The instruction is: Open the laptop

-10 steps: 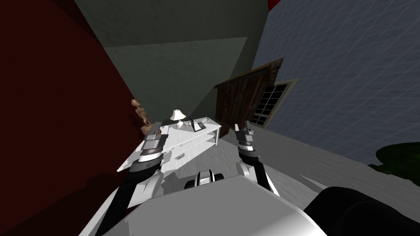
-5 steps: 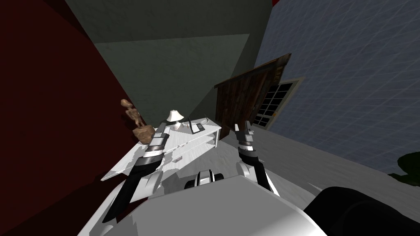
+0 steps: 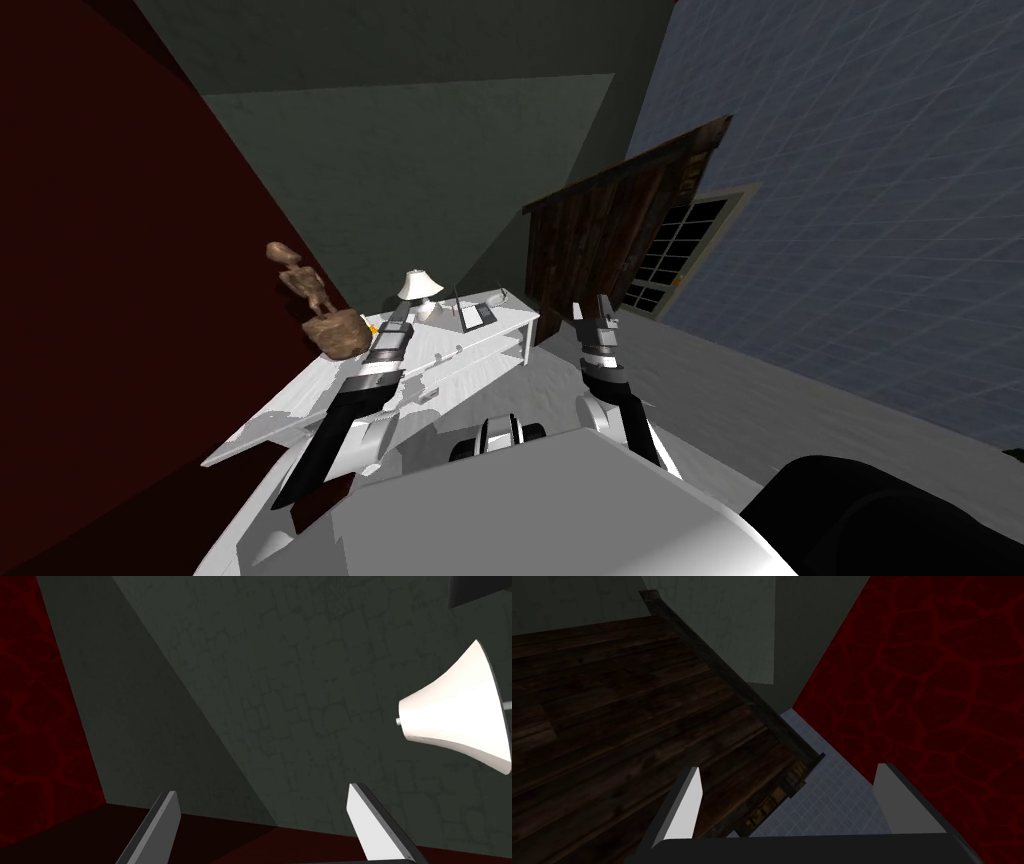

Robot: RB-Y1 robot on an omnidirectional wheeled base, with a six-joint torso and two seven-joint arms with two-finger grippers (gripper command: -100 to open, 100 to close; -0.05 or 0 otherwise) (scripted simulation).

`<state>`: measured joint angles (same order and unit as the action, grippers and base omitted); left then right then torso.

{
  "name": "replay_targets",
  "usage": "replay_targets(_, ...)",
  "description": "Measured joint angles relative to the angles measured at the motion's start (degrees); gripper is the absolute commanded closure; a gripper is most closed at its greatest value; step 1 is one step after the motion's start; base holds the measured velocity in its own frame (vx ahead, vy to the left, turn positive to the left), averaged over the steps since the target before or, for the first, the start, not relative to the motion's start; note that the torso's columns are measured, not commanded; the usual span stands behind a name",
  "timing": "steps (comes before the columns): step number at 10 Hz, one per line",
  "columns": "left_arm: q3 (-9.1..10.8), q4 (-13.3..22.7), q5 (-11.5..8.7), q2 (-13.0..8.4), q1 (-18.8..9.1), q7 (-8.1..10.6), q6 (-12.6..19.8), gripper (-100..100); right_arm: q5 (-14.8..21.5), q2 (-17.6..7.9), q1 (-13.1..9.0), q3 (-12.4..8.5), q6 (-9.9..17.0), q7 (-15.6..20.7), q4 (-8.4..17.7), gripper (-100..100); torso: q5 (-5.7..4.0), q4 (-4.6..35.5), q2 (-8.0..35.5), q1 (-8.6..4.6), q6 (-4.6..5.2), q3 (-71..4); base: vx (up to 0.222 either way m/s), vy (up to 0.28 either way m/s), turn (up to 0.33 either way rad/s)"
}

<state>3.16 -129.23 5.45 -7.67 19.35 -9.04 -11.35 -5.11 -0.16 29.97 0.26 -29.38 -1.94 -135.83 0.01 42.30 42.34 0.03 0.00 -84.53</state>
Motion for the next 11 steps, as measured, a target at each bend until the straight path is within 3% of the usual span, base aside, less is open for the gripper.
replay_targets(6, 2.09, 3.07, 0.72, 0.95, -2.20, -1.43, 6.71, -100, 0.00, 0.00, 0.00, 0.00, 0.00, 0.00, 0.00, 0, -0.01, -0.03, -0.09, -0.05, 0.00, -0.06, 0.085, -0.069, 0.027)
replay_targets(11, 3.99, 5.19, 1.36, 0.50, -4.32, -2.69, 13.59, -100, 0.00, 0.00, 0.00, 0.00, 0.00, 0.00, 0.00, 0, -0.02, -0.02, -0.05, -0.07, -0.01, -0.04, 0.088, -0.071, 0.030)
